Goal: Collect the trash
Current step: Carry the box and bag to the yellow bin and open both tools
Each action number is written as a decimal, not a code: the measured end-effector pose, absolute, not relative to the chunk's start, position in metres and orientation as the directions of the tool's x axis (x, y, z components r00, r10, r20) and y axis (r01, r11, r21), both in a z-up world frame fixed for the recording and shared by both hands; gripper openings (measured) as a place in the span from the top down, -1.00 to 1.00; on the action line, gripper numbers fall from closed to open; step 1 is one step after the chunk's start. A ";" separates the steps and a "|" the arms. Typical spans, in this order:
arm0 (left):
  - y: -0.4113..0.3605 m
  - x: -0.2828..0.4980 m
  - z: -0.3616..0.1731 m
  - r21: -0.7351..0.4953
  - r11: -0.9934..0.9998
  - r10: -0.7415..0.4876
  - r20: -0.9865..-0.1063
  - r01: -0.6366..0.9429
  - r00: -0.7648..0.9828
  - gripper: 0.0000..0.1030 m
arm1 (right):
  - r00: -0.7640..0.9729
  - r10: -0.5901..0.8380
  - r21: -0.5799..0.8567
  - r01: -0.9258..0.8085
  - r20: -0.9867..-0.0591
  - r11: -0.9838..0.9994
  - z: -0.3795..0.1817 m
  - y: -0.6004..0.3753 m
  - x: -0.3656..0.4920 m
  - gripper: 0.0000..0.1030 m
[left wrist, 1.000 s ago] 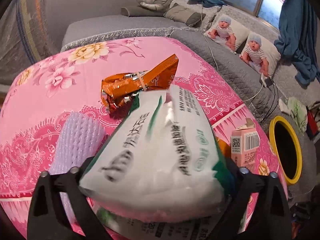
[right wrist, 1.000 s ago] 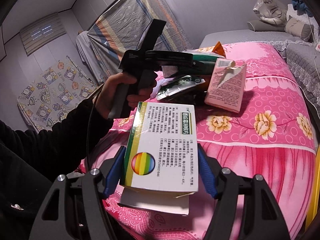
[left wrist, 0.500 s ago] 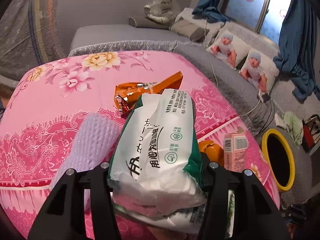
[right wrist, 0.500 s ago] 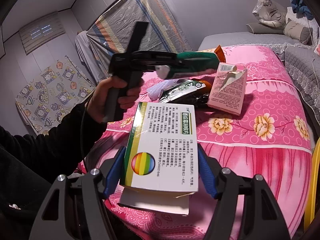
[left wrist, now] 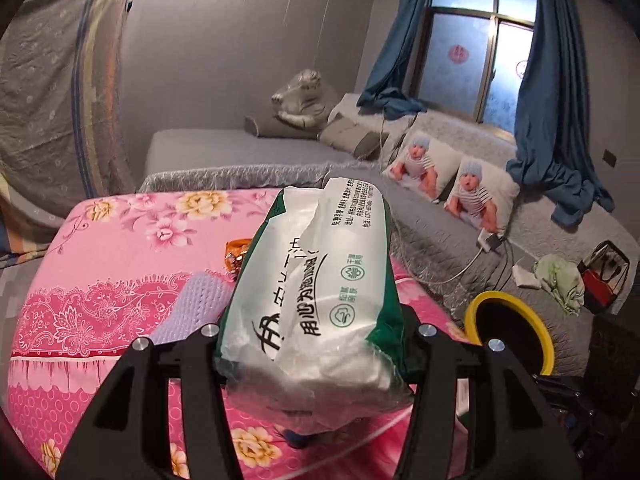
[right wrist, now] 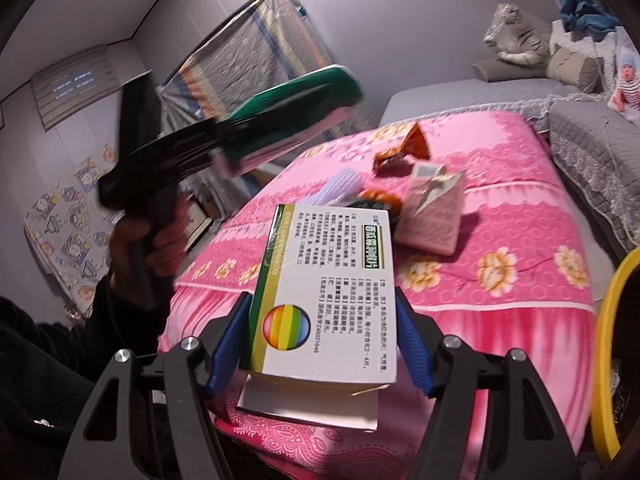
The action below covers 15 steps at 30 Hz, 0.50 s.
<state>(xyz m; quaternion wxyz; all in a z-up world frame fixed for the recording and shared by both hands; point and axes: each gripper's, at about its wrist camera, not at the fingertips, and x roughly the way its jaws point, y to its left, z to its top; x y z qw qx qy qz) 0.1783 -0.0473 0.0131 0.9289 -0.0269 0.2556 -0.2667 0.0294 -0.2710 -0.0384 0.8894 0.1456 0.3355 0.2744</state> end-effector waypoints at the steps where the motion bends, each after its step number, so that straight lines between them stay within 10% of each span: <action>1: -0.050 0.171 0.017 -0.186 0.850 -0.520 -0.448 0.493 0.728 0.05 | 0.645 0.572 0.437 -0.379 -0.507 0.815 -0.034 -0.277 0.027 -0.25; 15: -0.121 0.098 0.057 -0.149 0.745 -0.656 -0.339 0.650 0.674 0.04 | 0.867 0.299 0.328 -0.169 -0.399 0.929 0.010 -0.357 -0.011 -0.25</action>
